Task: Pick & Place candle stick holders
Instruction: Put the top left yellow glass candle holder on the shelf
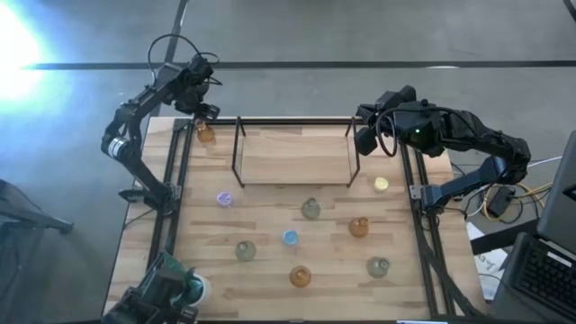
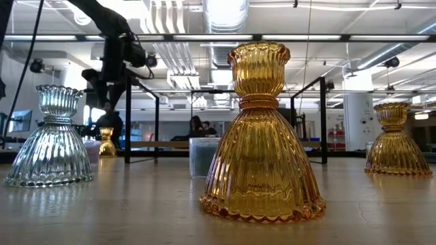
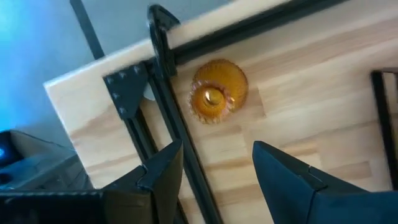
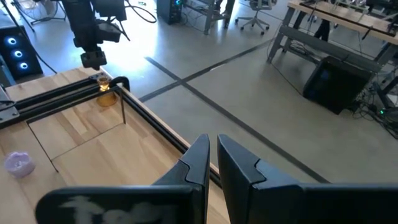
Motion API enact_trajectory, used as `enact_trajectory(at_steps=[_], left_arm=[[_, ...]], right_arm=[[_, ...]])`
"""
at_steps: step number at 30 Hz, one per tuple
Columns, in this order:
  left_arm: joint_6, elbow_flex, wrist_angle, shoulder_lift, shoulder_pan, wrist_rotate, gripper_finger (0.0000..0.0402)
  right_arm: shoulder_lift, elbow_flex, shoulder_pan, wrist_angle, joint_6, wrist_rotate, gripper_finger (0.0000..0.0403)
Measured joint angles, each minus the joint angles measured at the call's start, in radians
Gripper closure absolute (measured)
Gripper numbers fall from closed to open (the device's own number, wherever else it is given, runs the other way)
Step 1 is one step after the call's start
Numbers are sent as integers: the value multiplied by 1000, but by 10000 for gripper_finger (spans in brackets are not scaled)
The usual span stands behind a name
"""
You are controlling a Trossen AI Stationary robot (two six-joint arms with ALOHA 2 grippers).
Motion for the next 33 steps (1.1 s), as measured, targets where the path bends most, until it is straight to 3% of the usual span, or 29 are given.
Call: enact_trajectory(at_steps=[10,19,22,29,33], left_arm=[[-206,75,-35,-35,-65,55,204],[-588,85,-8,-54,-280,-7,204],[-761,85,14,-54,-364,-58,204],[-1107,83,11,-54,-543,-222,204],[-1230,83,9,-54,-613,-302,204]], right_arm=[[0,0,-3,1,-44,1,376],[-33,-1,-86,-9,-183,-70,376],[-62,-1,-148,-7,-233,-163,376],[-110,0,-314,-10,-434,-495,376],[-112,0,-393,-32,-537,-570,376]])
